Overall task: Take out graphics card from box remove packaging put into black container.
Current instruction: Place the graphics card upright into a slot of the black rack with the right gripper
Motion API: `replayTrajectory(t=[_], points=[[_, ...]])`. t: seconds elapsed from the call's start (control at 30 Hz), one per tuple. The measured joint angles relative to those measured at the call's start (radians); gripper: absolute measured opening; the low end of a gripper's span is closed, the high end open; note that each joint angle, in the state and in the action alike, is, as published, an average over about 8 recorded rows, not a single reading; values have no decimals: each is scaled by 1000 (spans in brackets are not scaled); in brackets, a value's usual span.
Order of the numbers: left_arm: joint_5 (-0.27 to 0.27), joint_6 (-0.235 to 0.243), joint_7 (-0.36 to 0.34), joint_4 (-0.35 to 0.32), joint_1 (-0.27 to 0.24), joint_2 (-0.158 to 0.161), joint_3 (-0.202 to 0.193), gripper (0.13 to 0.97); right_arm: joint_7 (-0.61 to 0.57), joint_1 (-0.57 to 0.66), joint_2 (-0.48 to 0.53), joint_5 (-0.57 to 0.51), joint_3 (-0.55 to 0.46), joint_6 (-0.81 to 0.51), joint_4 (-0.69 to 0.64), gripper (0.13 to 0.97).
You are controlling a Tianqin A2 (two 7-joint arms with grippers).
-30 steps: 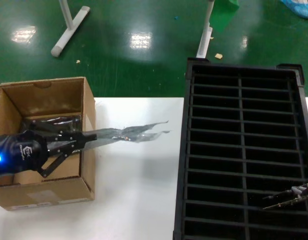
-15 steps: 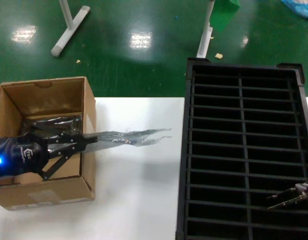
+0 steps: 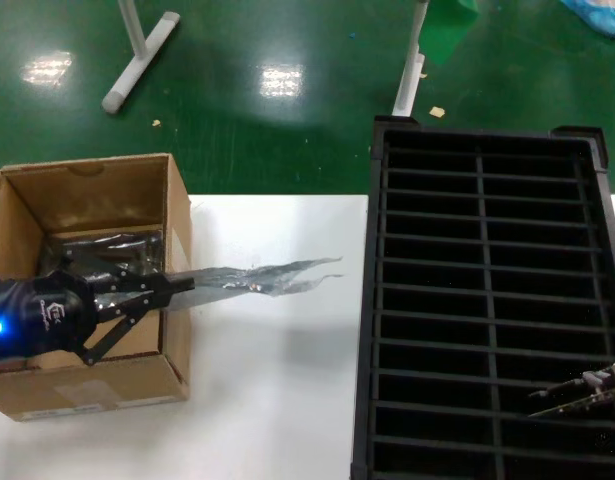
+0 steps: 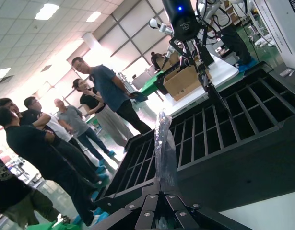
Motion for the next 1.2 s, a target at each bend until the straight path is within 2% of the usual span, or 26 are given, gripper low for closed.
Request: replayTrajectory(t=[0.7,1.2], points=[[0,0,2,18,5,6,-3,142,138,2,-41,6,-27,-9,24,196],[0,0,4,36,3,14,-4,142,217,127,1,43,-158,-18,4,196]])
